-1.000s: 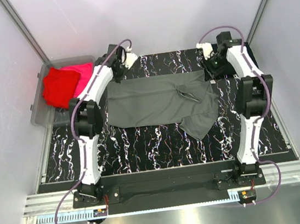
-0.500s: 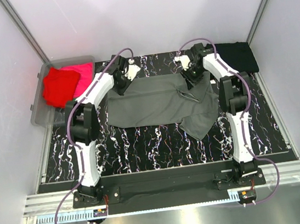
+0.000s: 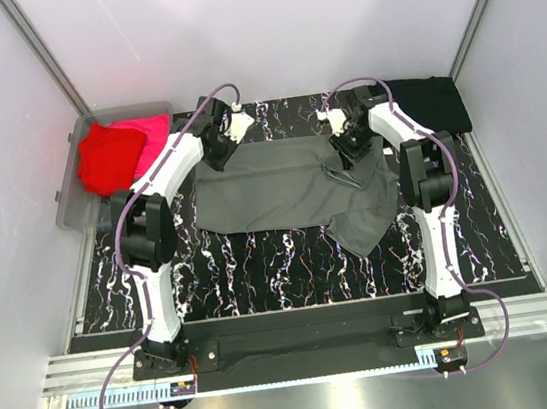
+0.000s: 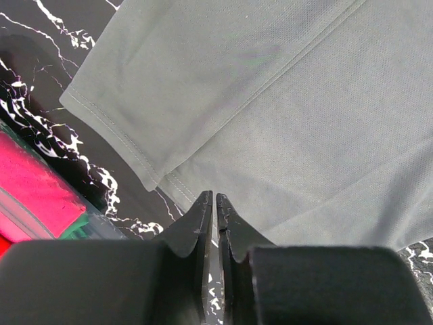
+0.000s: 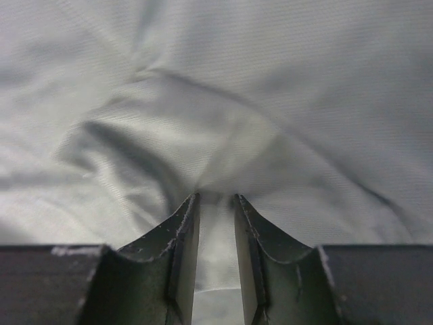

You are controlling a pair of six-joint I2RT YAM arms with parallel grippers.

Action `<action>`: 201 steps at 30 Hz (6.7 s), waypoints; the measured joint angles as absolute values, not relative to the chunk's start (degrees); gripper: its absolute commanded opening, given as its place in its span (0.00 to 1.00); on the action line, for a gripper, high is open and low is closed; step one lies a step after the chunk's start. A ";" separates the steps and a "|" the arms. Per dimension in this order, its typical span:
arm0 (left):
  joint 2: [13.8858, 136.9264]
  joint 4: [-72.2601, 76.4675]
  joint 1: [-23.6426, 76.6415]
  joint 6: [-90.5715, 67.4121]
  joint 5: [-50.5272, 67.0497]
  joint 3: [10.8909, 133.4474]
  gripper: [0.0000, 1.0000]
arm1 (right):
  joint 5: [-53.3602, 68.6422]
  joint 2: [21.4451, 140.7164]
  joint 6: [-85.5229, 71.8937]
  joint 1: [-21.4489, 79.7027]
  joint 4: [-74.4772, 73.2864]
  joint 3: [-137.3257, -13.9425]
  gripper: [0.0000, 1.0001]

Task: Fold and stack the t-shirts
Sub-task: Fold the tshirt

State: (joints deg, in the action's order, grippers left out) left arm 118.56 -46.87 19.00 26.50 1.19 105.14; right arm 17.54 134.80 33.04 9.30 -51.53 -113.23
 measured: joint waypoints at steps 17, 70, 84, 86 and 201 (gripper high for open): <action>118.56 -46.28 17.89 26.22 2.00 104.31 0.10 | 16.69 126.91 32.03 16.10 -51.72 -104.47 0.33; 104.86 -49.21 13.69 27.81 11.92 75.72 0.21 | 28.21 80.38 76.31 20.18 -43.35 -43.70 0.47; 104.86 -49.23 13.69 27.64 10.44 75.72 0.21 | 28.58 86.11 78.76 20.75 -44.36 -44.86 0.45; 104.86 -49.23 13.69 27.55 10.26 75.75 0.21 | 28.42 86.94 78.91 20.91 -44.58 -45.63 0.41; 107.20 -43.55 15.42 49.63 12.58 72.23 0.00 | 20.69 88.79 53.04 21.34 -43.20 -51.99 0.00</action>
